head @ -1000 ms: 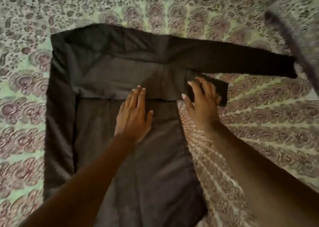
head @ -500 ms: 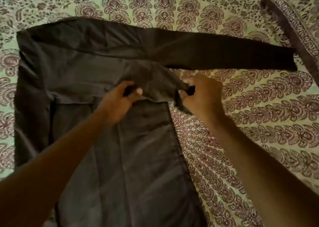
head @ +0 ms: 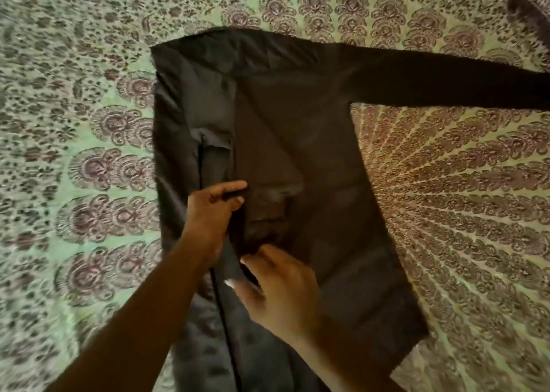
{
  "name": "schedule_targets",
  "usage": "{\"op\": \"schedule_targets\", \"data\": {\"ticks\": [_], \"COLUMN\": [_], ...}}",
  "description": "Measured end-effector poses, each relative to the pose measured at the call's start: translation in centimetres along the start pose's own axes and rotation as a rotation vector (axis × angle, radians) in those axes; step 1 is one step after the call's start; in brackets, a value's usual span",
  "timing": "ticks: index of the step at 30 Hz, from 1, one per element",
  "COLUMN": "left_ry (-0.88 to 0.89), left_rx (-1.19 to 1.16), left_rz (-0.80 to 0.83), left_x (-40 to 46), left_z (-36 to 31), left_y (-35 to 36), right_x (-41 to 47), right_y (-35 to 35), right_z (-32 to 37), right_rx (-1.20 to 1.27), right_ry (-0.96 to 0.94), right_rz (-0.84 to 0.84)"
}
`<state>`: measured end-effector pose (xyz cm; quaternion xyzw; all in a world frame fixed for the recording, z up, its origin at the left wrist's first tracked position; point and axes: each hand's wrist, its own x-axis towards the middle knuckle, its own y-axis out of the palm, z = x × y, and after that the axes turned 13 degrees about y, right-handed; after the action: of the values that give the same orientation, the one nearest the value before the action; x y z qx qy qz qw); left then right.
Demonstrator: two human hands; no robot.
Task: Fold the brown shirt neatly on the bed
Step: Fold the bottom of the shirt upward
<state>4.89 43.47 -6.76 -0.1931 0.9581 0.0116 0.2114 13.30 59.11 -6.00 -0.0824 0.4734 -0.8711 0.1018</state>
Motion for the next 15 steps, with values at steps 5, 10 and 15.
{"op": "schedule_targets", "data": {"ticks": [5, 10, 15], "left_ry": [0.079, 0.102, 0.028], "left_rx": [0.286, 0.218, 0.05], "left_rz": [0.092, 0.224, 0.311], "left_x": [-2.1, -3.9, -5.1], "left_z": [3.4, 4.7, 5.3], "left_y": [-6.4, -8.9, -10.0], "right_x": [-1.8, -0.9, 0.2], "right_y": [2.1, 3.2, 3.3], "right_z": [0.8, 0.6, 1.0], "right_rx": [0.111, 0.13, 0.074], "right_ry": [0.343, 0.842, 0.817], "right_rz": [-0.162, 0.157, 0.315]}}
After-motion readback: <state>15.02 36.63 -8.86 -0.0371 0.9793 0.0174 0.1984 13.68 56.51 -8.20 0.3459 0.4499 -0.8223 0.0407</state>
